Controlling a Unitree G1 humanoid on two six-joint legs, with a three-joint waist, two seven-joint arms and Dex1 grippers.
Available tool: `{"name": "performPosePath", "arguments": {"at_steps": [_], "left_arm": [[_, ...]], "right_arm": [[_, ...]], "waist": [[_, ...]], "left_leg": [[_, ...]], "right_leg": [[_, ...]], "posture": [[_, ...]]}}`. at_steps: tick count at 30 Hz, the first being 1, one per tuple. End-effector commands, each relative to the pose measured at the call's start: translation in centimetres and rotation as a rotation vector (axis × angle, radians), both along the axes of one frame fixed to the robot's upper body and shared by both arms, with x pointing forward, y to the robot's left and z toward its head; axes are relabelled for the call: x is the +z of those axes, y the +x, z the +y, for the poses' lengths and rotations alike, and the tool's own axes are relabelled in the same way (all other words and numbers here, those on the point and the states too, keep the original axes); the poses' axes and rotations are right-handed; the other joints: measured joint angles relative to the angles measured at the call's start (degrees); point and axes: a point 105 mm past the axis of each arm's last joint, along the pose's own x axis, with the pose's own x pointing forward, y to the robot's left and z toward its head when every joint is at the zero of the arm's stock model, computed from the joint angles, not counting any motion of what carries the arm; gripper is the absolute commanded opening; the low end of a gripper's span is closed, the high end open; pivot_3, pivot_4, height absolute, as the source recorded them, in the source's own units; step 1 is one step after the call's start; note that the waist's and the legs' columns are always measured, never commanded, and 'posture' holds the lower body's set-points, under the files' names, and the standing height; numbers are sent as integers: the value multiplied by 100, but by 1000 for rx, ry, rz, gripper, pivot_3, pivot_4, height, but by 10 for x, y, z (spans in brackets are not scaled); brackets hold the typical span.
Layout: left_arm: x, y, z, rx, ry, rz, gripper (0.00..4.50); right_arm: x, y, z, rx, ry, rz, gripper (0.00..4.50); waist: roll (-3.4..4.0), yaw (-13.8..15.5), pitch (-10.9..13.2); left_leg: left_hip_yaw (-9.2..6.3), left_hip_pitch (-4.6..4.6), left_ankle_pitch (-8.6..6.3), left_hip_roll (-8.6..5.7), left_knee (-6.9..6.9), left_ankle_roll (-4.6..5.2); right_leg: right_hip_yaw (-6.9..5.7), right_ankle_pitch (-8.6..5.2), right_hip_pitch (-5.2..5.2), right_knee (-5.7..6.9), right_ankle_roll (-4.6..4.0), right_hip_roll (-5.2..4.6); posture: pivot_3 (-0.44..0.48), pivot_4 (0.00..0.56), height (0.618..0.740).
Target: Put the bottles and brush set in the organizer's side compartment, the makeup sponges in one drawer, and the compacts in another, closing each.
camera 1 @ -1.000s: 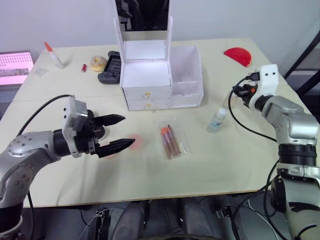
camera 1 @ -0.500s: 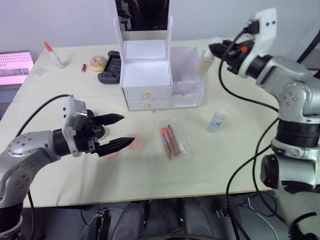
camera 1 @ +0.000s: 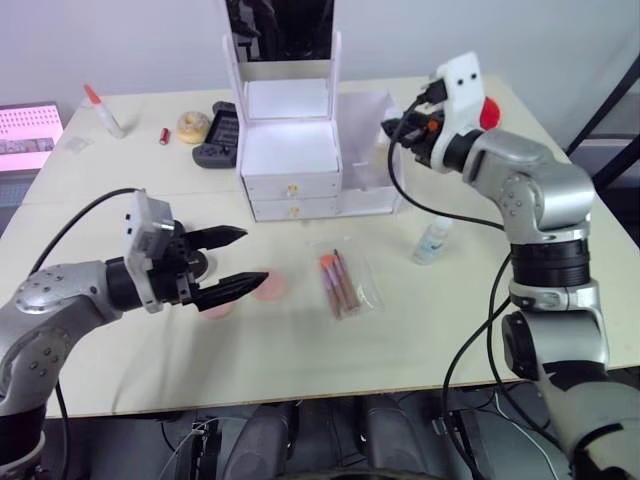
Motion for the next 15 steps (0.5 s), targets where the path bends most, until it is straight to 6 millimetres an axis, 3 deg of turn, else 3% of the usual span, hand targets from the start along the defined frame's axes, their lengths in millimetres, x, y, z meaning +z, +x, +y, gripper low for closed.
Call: {"name": "performPosePath", "arguments": {"at_steps": [1,15], "left_arm": [[16,-3,-1,-3,-3,-80,4500],[32,-2,0,9,29,-98,4500]], "right_arm": [[4,3,1,3,-3,-51,688],[-26,15,-8,-6,-74,19,688]], "waist": [[0,3,0],[0,5,0]], "left_leg": [[0,0,0,0,0,0],[0,0,0,-1,1,0]], "right_leg": [[0,0,0,0,0,0],[1,0,-1,4,0,1]], "posture": [[0,150,738],[0,150,738]]}}
